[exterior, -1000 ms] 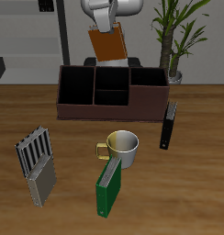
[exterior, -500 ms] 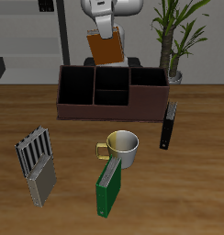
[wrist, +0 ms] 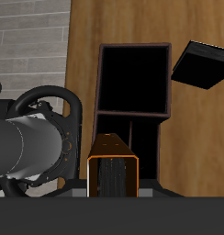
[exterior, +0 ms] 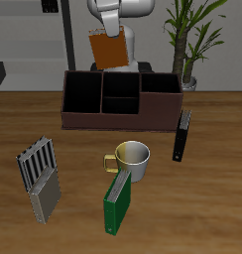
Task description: Place the orange book into the back desk caddy's back compartment
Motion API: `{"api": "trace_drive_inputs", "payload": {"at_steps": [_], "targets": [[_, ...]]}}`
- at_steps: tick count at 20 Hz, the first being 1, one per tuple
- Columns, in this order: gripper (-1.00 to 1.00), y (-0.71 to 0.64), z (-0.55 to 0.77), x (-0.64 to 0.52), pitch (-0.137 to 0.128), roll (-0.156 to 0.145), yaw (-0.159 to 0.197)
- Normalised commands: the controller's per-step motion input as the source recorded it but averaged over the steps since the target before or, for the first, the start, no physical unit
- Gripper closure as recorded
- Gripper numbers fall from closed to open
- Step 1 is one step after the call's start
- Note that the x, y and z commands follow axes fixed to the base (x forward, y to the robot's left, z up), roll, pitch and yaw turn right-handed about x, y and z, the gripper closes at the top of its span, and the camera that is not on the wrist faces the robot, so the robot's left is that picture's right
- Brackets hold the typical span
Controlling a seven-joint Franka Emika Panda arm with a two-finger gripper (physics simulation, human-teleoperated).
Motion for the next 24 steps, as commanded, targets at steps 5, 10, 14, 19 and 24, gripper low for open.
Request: {"api": "trace_drive_inputs", "payload": {"at_steps": [5, 10, 14, 19, 24], "targets": [[1.0, -0.03, 0.1, 0.01, -0.026, -0.002, -0.018], [1.0, -0.03, 0.08, 0.1, -0.034, -0.012, -0.037], [1.0, 0.03, 0.04, 0.05, -0.017, 0.003, -0.044], [1.0, 0.1, 0.02, 0.07, -0.021, 0.01, -0.015], [1.0, 0.14, -0.06, -0.01, 0.011, 0.027, -0.003]]}}
